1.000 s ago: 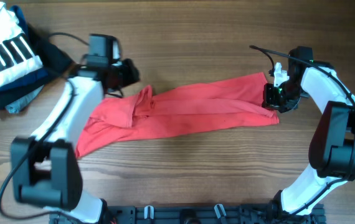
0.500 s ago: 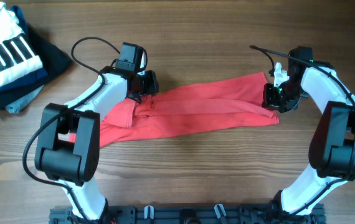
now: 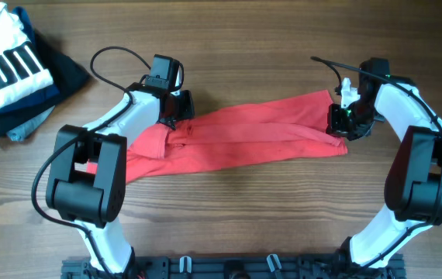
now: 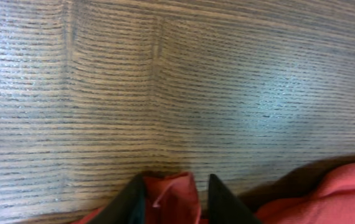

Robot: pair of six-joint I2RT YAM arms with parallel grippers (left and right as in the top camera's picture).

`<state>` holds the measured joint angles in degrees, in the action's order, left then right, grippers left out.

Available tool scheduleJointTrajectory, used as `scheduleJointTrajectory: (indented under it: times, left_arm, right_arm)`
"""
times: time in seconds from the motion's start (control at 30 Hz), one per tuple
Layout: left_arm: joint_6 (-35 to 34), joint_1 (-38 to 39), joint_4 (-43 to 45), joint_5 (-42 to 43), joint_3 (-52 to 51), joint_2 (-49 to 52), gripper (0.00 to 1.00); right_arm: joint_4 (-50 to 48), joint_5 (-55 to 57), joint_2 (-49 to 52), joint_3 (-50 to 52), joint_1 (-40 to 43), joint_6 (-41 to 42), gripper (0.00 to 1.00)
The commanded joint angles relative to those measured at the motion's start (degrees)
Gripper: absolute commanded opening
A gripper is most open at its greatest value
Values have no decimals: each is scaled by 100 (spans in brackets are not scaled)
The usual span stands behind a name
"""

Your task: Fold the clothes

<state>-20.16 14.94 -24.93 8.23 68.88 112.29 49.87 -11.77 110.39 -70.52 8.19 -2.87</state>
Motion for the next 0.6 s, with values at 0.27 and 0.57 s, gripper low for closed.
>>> scheduleJointTrajectory:
  times: [0.27,0.57]
  left_arm:
    - [46,7,-7,-127,59,-63,9]
    - [46,7,-223,-118,59,-673,4]
  right_arm:
    - [11,9,85,48,-7,28,12]
    - [28,9,85,48,-7,31,12]
